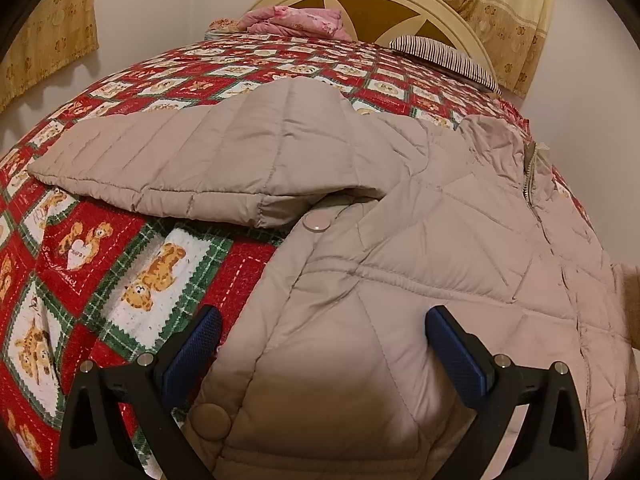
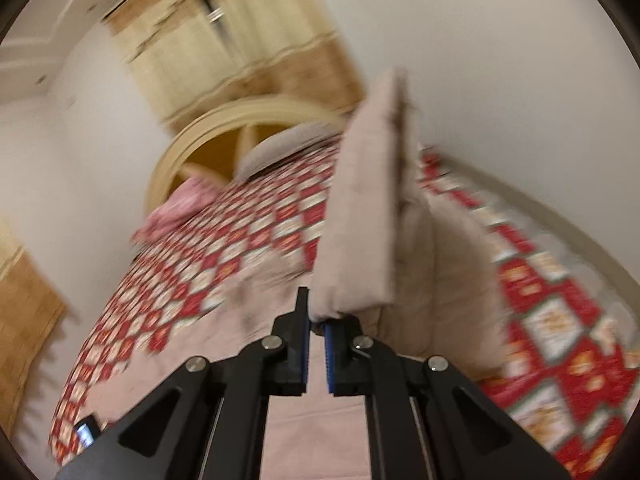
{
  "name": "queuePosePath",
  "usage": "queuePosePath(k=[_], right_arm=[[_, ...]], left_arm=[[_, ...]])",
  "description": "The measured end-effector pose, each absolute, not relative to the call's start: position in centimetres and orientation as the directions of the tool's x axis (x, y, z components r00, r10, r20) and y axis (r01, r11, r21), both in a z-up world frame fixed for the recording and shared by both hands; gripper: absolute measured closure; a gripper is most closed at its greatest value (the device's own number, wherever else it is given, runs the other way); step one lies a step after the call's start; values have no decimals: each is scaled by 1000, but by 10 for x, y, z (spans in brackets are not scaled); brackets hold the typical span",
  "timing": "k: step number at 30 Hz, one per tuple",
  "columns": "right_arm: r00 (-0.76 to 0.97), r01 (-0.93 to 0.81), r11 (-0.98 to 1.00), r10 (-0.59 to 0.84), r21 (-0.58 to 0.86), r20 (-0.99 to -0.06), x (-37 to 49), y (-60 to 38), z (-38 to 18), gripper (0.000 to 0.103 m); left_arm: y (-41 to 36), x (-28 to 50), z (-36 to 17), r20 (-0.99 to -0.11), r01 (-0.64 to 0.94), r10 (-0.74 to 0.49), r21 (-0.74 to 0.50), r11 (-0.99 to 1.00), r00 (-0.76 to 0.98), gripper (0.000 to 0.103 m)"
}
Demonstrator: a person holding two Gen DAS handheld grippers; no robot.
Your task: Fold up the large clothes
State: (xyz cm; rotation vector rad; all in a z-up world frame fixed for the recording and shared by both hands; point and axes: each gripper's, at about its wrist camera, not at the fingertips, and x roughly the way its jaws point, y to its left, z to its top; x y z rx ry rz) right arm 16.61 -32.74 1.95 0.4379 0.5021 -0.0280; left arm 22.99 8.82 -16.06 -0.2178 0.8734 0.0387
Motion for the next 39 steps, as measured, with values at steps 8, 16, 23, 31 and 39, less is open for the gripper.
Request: queuePosePath(k=[8, 16, 23, 31, 39], right_arm=[[747, -28, 890, 321, 455, -582, 213, -193, -61, 94], [627, -112, 867, 441, 486, -642, 215, -128, -113, 59], [710, -212, 827, 497, 522, -499, 191, -140, -62, 58], [602, 13, 918, 309, 396, -736, 234, -124, -126, 73], [606, -59, 900, 375, 431, -701, 229, -114, -113, 71]], left_arm=[[90, 230, -161, -759, -119, -68, -189, 975, 647, 1], [90, 230, -162, -757, -118, -75, -198, 973, 650, 1], [91, 230, -163, -756, -117, -78, -201, 973, 650, 1], [91, 230, -163, -755, -117, -80, -204, 972, 651, 1], [92, 230, -163, -755, -117, -80, -204, 972, 651, 1]])
